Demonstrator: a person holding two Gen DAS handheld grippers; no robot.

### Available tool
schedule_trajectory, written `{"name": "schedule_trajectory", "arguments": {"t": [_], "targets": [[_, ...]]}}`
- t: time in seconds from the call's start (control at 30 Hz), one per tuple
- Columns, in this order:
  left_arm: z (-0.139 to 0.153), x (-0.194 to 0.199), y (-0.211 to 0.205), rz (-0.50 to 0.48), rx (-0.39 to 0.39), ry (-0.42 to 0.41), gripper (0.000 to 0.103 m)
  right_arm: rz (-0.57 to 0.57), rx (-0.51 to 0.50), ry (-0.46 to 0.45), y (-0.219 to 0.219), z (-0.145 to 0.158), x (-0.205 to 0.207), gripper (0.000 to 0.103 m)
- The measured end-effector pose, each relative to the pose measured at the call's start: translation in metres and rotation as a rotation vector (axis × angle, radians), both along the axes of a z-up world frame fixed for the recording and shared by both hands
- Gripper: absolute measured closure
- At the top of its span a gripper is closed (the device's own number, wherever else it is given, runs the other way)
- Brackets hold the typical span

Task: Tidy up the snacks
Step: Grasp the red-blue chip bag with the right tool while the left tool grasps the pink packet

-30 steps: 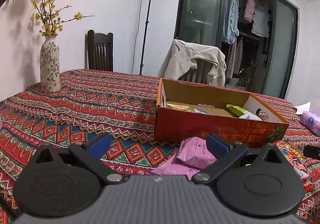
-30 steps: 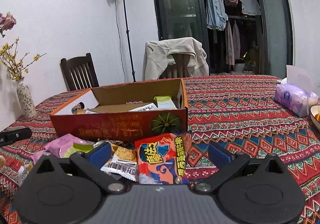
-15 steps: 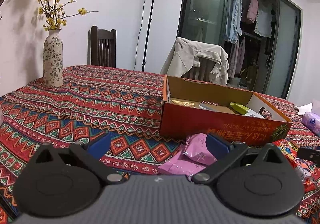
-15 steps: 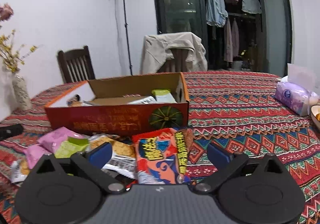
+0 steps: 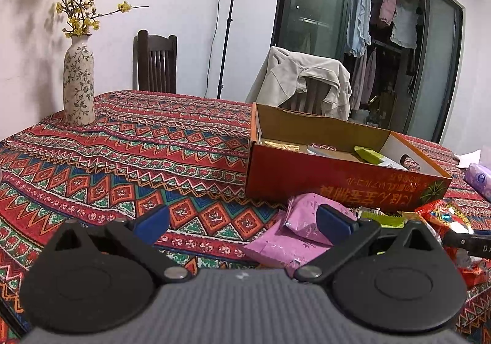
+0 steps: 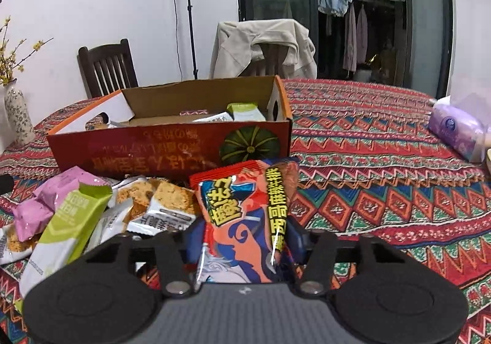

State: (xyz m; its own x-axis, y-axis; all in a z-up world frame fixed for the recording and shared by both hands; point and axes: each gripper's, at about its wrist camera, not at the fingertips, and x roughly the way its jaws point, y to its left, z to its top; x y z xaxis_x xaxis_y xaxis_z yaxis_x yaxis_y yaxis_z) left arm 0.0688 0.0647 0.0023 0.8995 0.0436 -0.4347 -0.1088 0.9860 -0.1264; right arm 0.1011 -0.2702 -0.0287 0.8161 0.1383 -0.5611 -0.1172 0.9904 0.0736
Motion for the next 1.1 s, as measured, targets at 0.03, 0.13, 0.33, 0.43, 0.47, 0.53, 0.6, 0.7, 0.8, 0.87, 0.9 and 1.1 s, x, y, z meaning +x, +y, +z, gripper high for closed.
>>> {"name": "schedule_trajectory", "arguments": {"t": [0.03,0.13,0.33,0.43,0.47,0.53,0.6,0.7,0.8,0.87,0.9,1.1], "targets": [[0.000,0.000,-0.001,-0.002,0.002,0.007,0.000,-0.004,0.005,-0.013,-0.001,0.001,-0.003,0.055],[-0.001,0.002,-0.002,-0.010,0.011,0.022,0.000,-0.019,0.022,-0.052,-0.007,0.004,-0.009,0.055],[0.004,0.012,-0.014,-0.042,0.038,0.042,0.000,-0.031,0.054,-0.108,-0.014,0.014,-0.020,0.055],[0.008,0.022,-0.026,-0.073,0.076,0.049,0.000,-0.027,0.062,-0.120,-0.014,0.018,-0.021,0.055],[0.009,0.027,-0.031,-0.084,0.091,0.058,0.000,-0.026,0.064,-0.122,-0.014,0.019,-0.022,0.055],[0.010,0.038,-0.041,-0.099,0.123,0.086,0.000,-0.023,0.070,-0.125,-0.016,0.020,-0.022,0.055],[0.008,0.049,-0.052,-0.128,0.152,0.116,0.000,-0.022,0.078,-0.126,-0.018,0.019,-0.024,0.055],[0.003,0.064,-0.067,-0.160,0.191,0.169,0.000,-0.022,0.092,-0.126,-0.022,0.018,-0.025,0.055],[-0.005,0.075,-0.077,-0.169,0.212,0.214,0.000,-0.019,0.103,-0.129,-0.024,0.017,-0.026,0.055],[-0.009,0.080,-0.084,-0.173,0.224,0.232,0.000,-0.016,0.110,-0.132,-0.025,0.017,-0.026,0.055],[-0.011,0.081,-0.085,-0.171,0.226,0.237,0.000,-0.016,0.115,-0.133,-0.026,0.016,-0.026,0.054],[-0.017,0.087,-0.086,-0.160,0.217,0.251,0.000,-0.005,0.132,-0.127,-0.031,0.013,-0.025,0.054]]}}
